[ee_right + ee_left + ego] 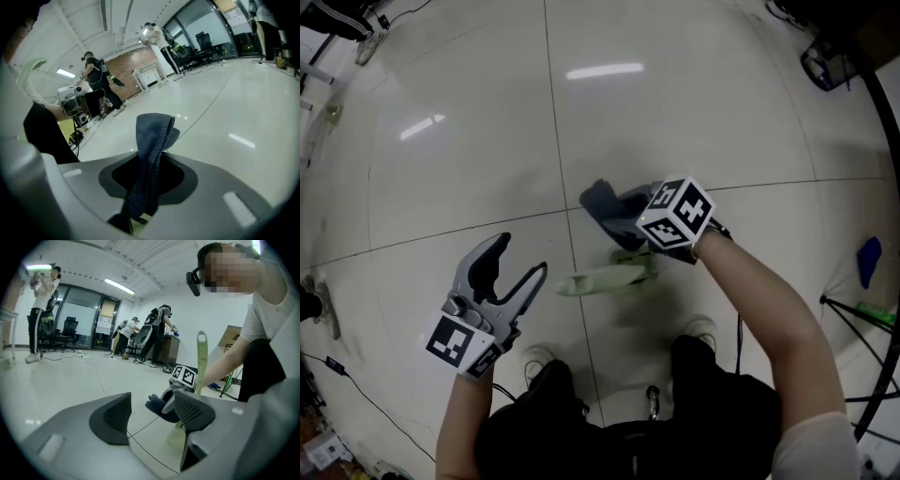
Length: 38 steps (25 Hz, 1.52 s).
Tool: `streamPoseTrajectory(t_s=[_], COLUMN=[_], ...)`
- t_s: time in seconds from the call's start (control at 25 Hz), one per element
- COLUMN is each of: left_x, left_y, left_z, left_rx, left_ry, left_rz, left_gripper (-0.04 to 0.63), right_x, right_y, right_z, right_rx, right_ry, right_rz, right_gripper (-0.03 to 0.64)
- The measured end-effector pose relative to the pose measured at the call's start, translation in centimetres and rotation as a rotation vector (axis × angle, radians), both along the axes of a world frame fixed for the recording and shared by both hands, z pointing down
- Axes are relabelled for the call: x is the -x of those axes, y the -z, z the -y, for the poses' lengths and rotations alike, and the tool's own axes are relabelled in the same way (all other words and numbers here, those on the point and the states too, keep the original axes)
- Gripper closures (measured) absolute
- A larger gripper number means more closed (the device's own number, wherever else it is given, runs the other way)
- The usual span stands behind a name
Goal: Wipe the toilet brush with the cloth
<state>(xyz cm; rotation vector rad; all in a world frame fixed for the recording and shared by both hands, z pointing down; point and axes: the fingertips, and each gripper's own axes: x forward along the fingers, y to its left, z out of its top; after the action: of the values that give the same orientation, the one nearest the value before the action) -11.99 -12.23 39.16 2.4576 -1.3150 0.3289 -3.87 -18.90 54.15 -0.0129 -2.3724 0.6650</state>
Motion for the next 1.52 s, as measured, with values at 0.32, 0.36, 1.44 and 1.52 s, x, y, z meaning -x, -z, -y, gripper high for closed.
streamPoseTrajectory(t_s=[0.32, 0.36, 1.44, 1.52], left_x=[3.0, 3.3, -0.5, -0.8], left_y=[-2.0, -2.0, -0.3, 0.2], left_z=[0.1, 0.2, -2.7, -3.0], left_rx=[0.056, 0.059, 0.028, 0.018], left_ry=[0.005, 0.012, -0.082, -0.081], left_rz=[0.032, 0.028, 0.018, -0.003], left_gripper=[0.31, 0.31, 0.31, 0.31], right_x=[2.1, 1.9, -13.5, -15.2], right_y=[-5.6, -6.0, -10.6, -11.1], right_z=[-2.5, -2.6, -7.3, -8.5], right_rx=[0.136, 0.15, 0.187, 0.194], right_ry=[0.217, 0.218, -0.043, -0.066], right_rz=[-0.07, -0.074, -0.287, -0.328], right_gripper=[0.509, 0.509, 0.511, 0.509])
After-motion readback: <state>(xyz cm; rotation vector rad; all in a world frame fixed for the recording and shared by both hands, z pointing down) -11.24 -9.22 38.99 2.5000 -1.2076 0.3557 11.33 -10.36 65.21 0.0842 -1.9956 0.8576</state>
